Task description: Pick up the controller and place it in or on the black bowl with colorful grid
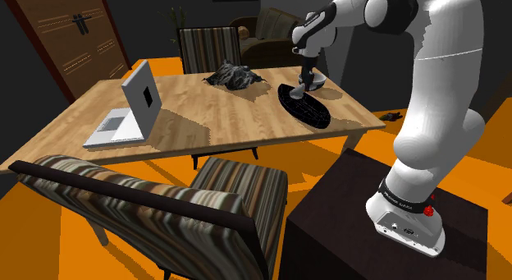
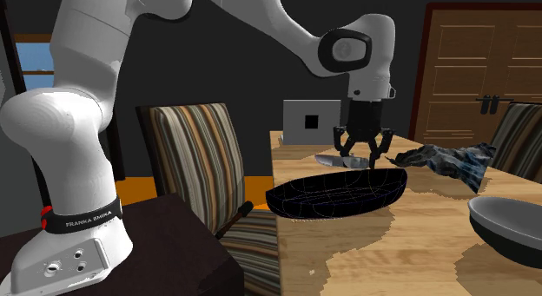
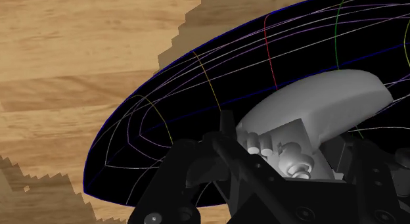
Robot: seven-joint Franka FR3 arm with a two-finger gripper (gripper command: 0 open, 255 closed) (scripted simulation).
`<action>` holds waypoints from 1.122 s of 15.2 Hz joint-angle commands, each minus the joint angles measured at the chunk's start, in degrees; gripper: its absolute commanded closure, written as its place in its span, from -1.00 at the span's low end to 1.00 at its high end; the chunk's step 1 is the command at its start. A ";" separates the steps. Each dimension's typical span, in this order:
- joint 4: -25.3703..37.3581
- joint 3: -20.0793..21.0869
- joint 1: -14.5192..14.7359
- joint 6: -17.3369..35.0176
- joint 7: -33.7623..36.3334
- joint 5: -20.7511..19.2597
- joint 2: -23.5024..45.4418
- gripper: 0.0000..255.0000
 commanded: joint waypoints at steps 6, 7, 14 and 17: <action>-1.49 0.22 -0.12 2.89 -0.38 0.50 1.40 1.00; -1.49 0.22 -0.12 2.89 -0.38 0.50 1.40 1.00; -1.50 0.22 -0.12 2.89 -0.38 0.50 1.39 -1.00; -1.50 0.22 -0.12 2.89 -0.38 0.50 1.39 -1.00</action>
